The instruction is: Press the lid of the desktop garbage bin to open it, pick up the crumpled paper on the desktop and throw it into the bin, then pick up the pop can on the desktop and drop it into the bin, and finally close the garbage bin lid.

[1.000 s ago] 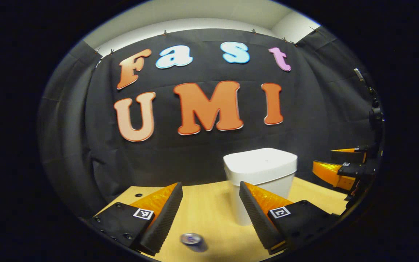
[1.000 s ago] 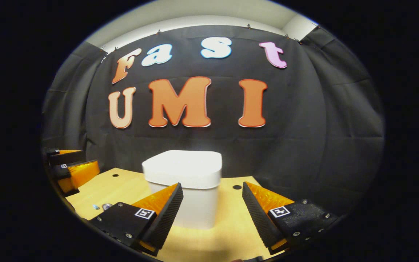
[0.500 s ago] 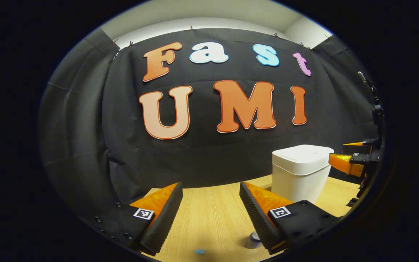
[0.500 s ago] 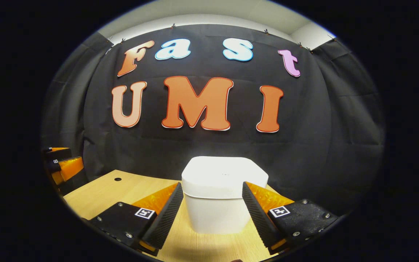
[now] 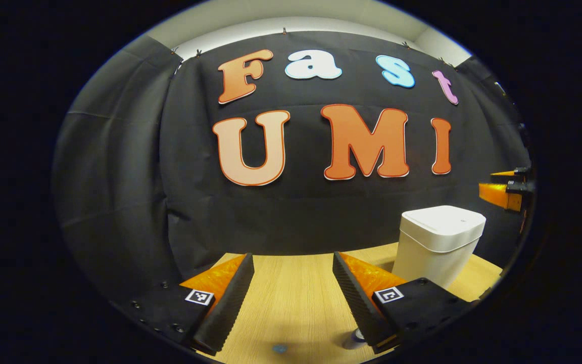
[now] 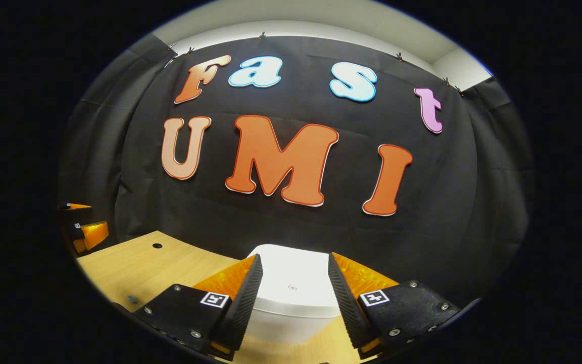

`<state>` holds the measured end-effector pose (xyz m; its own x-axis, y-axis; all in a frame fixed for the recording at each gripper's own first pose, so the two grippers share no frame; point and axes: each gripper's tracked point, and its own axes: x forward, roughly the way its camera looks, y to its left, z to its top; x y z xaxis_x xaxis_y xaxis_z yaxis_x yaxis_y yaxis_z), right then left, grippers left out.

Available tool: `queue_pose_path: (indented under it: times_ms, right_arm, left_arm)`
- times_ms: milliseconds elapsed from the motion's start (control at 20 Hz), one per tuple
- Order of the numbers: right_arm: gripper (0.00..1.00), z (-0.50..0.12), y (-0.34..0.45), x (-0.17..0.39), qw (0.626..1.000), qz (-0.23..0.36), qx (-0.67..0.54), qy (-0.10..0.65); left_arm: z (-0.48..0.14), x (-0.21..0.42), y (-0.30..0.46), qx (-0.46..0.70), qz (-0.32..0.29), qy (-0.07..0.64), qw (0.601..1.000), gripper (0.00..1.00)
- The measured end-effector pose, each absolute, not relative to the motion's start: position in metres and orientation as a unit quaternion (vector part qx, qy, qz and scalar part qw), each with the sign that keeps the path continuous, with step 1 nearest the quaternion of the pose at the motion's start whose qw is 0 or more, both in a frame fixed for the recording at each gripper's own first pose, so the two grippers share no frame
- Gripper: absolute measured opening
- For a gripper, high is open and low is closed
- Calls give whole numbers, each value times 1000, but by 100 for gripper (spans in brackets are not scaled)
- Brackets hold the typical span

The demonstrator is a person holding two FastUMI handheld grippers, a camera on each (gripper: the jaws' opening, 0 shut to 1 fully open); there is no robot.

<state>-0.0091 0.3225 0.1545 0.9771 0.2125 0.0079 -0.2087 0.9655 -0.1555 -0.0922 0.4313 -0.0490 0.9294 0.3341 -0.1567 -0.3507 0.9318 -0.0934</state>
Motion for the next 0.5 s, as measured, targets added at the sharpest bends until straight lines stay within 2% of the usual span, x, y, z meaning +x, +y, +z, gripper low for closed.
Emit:
queue_pose_path:
  times_ms: [100, 250, 350, 400, 500]
  right_arm:
    - [66, 155, 330, 3, 987, 137, -85, 9]
    - [50, 158, 330, 11, 985, 148, -86, 30]
    - [27, 161, 330, 22, 985, 153, -64, 40]
    - [10, 157, 328, 26, 985, 154, -52, 52]
    - [1, 151, 329, 30, 984, 163, -38, 69]
  left_arm:
    - [-49, -93, 434, -51, 183, 76, 979, 100]
    - [-52, -95, 440, -40, 201, 86, 975, 99]
    - [-57, -99, 446, -37, 215, 95, 971, 99]
    - [-60, -103, 451, -37, 224, 101, 969, 100]
    - [-62, -105, 455, -38, 231, 106, 966, 99]
